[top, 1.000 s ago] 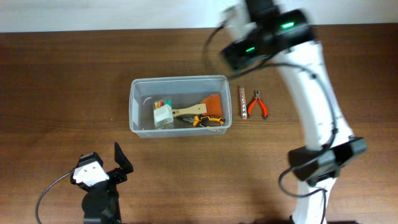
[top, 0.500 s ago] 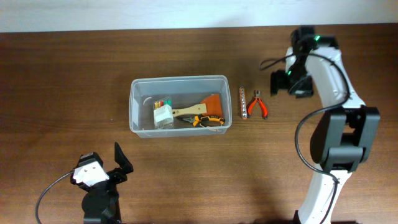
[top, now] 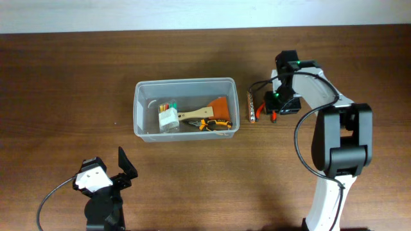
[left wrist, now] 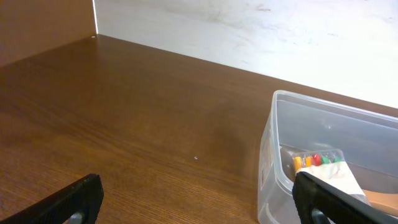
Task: Pack container
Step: 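Grasp the red-handled pliers with the right gripper, then place the red pliers into the container and release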
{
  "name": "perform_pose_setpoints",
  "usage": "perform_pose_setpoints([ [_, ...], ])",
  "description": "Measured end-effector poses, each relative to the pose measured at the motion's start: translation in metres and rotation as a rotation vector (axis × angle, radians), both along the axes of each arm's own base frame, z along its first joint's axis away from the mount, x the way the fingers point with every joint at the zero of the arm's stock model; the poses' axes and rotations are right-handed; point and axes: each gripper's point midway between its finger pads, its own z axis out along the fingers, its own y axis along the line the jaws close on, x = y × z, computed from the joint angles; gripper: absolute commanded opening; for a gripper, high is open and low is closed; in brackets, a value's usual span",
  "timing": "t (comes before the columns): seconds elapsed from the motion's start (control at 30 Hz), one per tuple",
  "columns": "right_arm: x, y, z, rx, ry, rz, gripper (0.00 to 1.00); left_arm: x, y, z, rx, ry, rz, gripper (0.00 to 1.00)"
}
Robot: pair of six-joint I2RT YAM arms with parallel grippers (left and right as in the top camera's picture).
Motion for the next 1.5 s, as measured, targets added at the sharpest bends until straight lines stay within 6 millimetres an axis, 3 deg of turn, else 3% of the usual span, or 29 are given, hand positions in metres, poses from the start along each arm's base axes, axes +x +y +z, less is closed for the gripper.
perform_pose_setpoints([
  [0.17,-0.001,0.005,-0.003,0.002,-0.002,0.013,0.33,0.0,0.0,0.0,0.0,0.0,0.0,0.99],
  [0.37,-0.001,0.005,-0.003,0.004,-0.003,0.018,0.25,0.0,0.0,0.0,0.0,0.0,0.0,0.99],
  [0.57,0.0,0.005,-0.003,0.003,-0.008,0.017,0.04,0.0,0.0,0.0,0.0,0.0,0.0,0.99],
  [0.8,-0.004,0.004,-0.002,-0.005,0.014,-0.004,0.04,0.0,0.0,0.0,0.0,0.0,0.0,0.99],
  [0.9,-0.011,-0.002,0.009,-0.04,0.054,-0.007,0.04,0.0,0.0,0.0,0.0,0.0,0.0,0.99],
  [1.03,0.013,-0.005,0.055,-0.066,-0.012,-0.009,0.04,0.0,0.0,0.0,0.0,0.0,0.0,0.99],
  [1.13,0.037,-0.001,0.111,-0.064,-0.136,-0.005,0.04,0.0,0.0,0.0,0.0,0.0,0.0,0.99],
  [1.23,0.052,0.017,0.176,-0.038,-0.289,0.029,0.04,0.0,0.0,0.0,0.0,0.0,0.0,0.99],
  [1.3,0.057,0.045,0.216,0.007,-0.397,0.11,0.04,0.0,0.0,0.0,0.0,0.0,0.0,0.99],
  [1.37,0.052,0.083,0.243,0.066,-0.47,0.239,0.04,0.0,0.0,0.0,0.0,0.0,0.0,0.99],
  [1.43,0.04,0.125,0.253,0.113,-0.505,0.427,0.04,0.0,0.0,0.0,0.0,0.0,0.0,0.99],
  [1.5,0.024,0.166,0.249,0.137,-0.505,0.644,0.04,0.0,0.0,0.0,0.0,0.0,0.0,0.99],
])
